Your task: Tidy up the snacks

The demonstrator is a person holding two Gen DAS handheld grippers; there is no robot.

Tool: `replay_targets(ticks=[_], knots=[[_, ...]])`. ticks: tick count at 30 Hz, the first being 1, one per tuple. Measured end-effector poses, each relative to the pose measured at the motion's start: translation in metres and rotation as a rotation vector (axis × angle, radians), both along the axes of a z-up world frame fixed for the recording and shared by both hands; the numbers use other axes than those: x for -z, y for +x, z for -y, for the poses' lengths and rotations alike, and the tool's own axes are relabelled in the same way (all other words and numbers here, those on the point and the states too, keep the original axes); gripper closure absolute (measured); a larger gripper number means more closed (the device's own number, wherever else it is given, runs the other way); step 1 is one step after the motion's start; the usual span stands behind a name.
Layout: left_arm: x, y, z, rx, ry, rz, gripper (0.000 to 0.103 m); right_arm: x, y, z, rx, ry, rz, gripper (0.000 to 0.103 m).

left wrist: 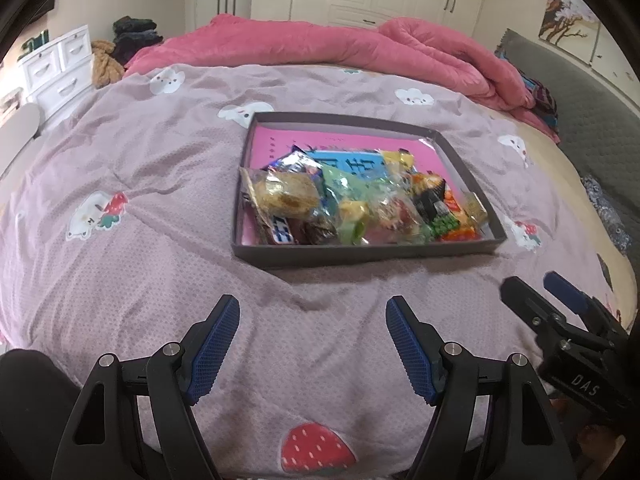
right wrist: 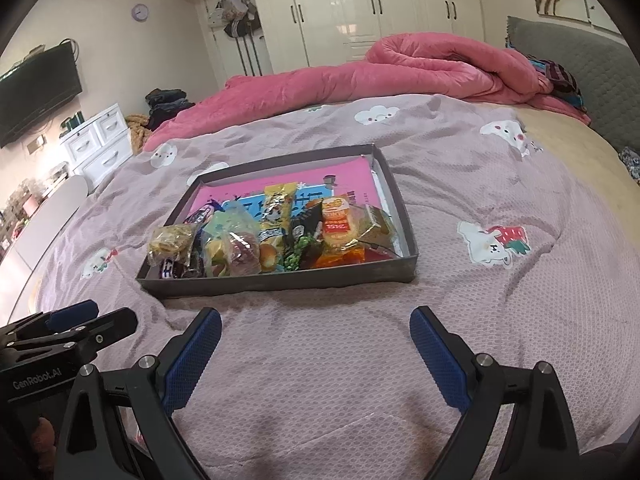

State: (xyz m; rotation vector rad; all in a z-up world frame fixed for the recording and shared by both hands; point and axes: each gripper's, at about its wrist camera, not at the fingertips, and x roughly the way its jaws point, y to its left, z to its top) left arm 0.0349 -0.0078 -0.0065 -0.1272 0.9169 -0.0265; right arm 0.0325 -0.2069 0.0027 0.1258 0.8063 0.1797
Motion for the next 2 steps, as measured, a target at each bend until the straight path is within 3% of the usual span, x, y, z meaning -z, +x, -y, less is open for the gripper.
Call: replay_targets(ticks=[2], knots=[[-0.0005,0.0071,-0.0097,-0.040,0.028,0.013,0.026,0.0015,0.0064,0.0094,0.024,0.015,0.002,0.004]])
